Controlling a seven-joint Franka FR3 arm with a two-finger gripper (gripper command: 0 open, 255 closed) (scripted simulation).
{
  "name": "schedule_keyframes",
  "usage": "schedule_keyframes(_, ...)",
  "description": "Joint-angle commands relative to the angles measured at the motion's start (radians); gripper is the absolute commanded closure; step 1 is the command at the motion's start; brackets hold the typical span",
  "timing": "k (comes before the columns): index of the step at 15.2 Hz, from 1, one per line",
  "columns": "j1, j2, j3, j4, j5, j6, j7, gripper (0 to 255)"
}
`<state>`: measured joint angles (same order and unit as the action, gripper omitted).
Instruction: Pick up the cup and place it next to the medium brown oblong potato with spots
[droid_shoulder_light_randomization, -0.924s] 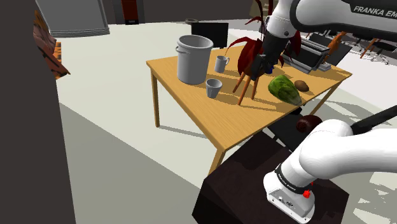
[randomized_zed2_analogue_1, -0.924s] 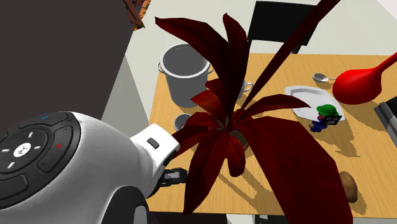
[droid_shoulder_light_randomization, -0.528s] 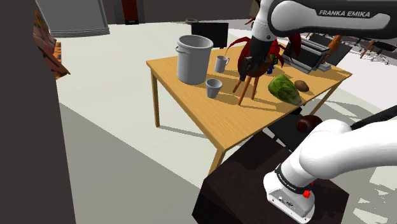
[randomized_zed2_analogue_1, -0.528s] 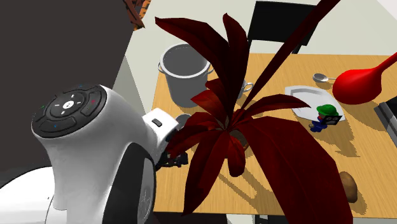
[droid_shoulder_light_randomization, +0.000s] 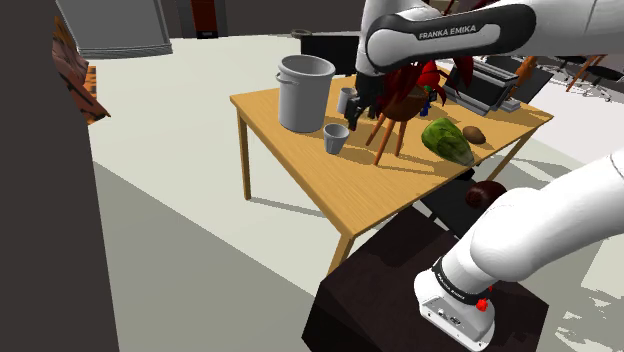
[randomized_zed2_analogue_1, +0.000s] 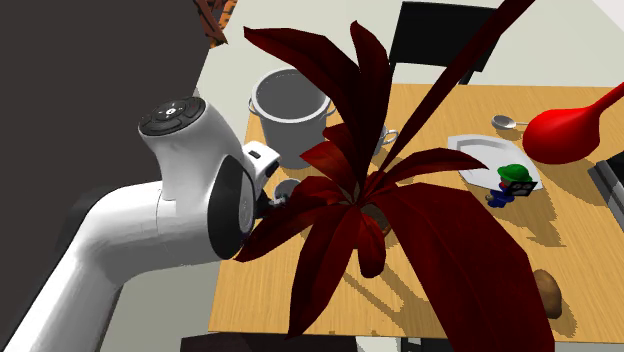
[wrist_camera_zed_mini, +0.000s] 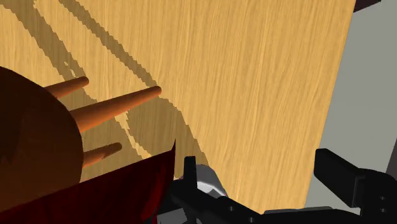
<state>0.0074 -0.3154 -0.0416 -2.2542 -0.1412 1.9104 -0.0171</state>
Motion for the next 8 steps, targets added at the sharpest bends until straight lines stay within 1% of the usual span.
schedule_keyframes(1, 0.002, 0.087, 0.004, 0.04, -0.009, 0.033, 0.006, 0)
schedule_keyframes(8, 0.003, 0.381, 0.009, 0.233, -0.043, 0.088, 0.012, 0)
